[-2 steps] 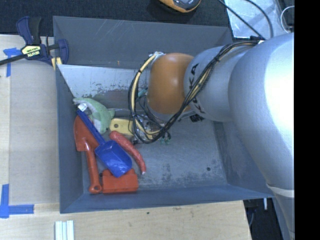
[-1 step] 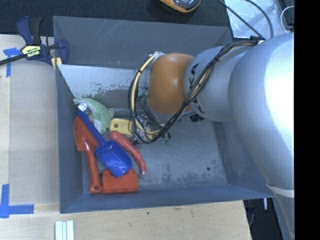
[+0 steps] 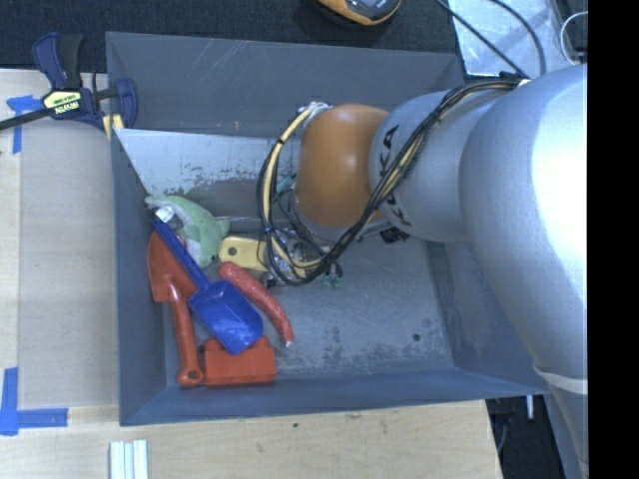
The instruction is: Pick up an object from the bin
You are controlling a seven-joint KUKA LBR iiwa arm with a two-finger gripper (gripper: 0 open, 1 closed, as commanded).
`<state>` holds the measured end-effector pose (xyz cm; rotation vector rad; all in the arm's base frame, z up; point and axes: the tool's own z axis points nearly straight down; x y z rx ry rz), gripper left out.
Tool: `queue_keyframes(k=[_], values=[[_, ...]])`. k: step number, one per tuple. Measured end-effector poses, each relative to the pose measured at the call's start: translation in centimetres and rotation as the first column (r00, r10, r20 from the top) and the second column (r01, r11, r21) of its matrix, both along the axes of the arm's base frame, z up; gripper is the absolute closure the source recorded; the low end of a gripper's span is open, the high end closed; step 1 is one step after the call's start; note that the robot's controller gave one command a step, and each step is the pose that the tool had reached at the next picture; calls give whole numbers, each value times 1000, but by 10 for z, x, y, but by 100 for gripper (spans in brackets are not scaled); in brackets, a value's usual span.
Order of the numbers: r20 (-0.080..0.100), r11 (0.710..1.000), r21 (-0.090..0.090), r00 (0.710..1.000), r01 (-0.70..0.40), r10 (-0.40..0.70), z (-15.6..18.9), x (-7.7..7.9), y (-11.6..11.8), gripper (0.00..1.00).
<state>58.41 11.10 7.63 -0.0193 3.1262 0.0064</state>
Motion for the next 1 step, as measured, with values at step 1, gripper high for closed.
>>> queue_keyframes(k=[1], values=[[-2,1000,-1,1000,0,0,12,-1,-1,100]])
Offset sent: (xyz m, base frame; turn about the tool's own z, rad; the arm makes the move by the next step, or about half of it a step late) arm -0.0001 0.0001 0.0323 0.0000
